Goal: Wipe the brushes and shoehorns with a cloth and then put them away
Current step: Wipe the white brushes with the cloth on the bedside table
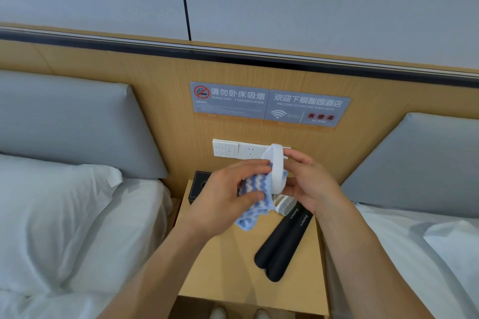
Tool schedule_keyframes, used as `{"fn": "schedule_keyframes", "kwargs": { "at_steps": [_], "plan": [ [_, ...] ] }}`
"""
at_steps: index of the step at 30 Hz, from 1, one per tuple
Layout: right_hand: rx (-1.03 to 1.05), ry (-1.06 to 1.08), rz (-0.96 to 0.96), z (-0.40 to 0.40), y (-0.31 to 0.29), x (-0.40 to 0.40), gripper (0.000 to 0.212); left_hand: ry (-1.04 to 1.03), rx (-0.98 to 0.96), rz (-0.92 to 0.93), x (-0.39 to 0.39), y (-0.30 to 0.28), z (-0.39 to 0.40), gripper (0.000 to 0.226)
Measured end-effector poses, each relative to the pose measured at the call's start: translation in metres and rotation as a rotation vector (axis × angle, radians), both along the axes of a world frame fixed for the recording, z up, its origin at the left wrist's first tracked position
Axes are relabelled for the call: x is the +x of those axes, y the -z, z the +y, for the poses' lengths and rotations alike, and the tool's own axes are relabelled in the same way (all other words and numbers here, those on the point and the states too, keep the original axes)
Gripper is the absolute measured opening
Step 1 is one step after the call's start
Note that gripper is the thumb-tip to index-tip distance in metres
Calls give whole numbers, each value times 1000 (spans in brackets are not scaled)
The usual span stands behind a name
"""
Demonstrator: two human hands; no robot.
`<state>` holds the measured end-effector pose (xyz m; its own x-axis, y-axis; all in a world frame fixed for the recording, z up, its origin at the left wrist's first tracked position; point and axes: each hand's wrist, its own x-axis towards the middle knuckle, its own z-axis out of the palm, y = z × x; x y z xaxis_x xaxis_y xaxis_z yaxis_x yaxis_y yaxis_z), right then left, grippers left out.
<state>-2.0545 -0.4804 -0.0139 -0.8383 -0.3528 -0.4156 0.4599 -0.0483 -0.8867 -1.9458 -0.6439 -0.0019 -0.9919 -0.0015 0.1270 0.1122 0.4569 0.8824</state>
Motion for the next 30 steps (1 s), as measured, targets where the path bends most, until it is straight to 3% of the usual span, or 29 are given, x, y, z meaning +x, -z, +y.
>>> {"fn": "schedule_keyframes", "kwargs": {
  "at_steps": [6,12,23,30],
  "plan": [
    [9,52,8,-3,-4,-1,22,-173,-79,114,-5,7,18,44],
    [22,68,-9,-8,2,4,22,-215,-59,96,-5,9,24,34],
    [29,7,158,-10,-1,17,22,-136,-37,-1,-12,-14,-3,9],
    [6,-98,182,-5,-11,18,36,-102,-19,-6,-11,-16,-11,15]
  ]
}}
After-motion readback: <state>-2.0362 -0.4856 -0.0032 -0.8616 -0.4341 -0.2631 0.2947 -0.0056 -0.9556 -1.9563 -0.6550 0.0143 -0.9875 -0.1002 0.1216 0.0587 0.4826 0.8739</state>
